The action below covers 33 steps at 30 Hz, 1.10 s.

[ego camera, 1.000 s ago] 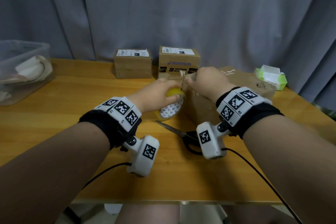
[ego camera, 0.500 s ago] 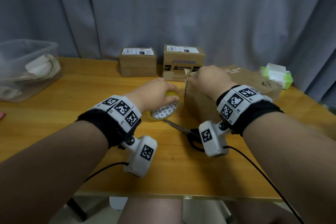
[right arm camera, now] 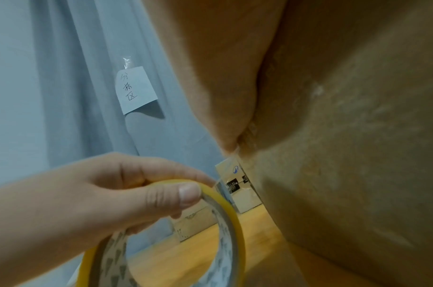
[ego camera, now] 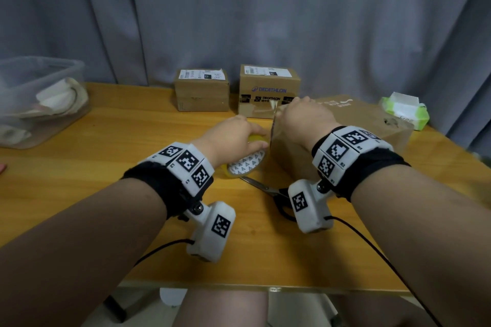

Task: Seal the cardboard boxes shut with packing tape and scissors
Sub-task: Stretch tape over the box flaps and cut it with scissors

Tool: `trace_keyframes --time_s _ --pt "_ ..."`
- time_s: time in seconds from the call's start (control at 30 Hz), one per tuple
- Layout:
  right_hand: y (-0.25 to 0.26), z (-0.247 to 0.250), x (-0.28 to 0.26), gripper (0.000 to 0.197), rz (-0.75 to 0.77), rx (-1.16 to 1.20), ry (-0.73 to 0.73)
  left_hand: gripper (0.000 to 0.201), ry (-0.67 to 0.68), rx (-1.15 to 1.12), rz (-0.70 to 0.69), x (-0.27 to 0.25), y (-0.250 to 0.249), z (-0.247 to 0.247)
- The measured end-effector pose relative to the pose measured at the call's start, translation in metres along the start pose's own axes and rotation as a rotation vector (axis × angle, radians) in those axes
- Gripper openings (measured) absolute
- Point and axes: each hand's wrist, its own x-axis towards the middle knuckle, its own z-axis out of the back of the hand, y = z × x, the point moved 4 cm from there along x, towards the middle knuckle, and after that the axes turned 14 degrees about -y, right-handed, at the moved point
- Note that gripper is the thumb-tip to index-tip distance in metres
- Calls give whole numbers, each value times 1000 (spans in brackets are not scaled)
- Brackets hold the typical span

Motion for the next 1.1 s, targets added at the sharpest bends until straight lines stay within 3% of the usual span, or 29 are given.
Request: trace_keyframes --time_s 0.1,0.27,0.43,0.47,0.53,0.6,0.7,0.83,0.97,1.1 --pt "0 -3 1 69 -27 0 -9 45 8 -13 0 1 0 -2" --pt "-4 1 -1 49 -5 160 -70 43 3 -53 21 1 -3 -1" --pt "-23 43 -26 23 22 564 -442 43 3 -65 34 2 -9 -4" --pt "-23 49 -37 20 40 617 -398 42 -3 -75 39 1 -11 -4" --pt "-18 44 -57 18 107 658 -117 39 -9 -83 51 -2 -15 -2" --pt "-15 26 -79 17 203 434 167 39 -8 -71 65 -3 -18 1" --pt "-15 -4 -100 20 289 201 398 41 -6 -22 64 -2 -24 4" --pt "-6 -23 -110 36 307 132 390 40 -6 17 48 -2 -26 9" --pt "-7 -13 -112 18 340 58 340 37 -7 17 50 -2 -26 14" --pt "-27 24 -106 22 332 24 259 38 -7 2 63 -1 -27 19"
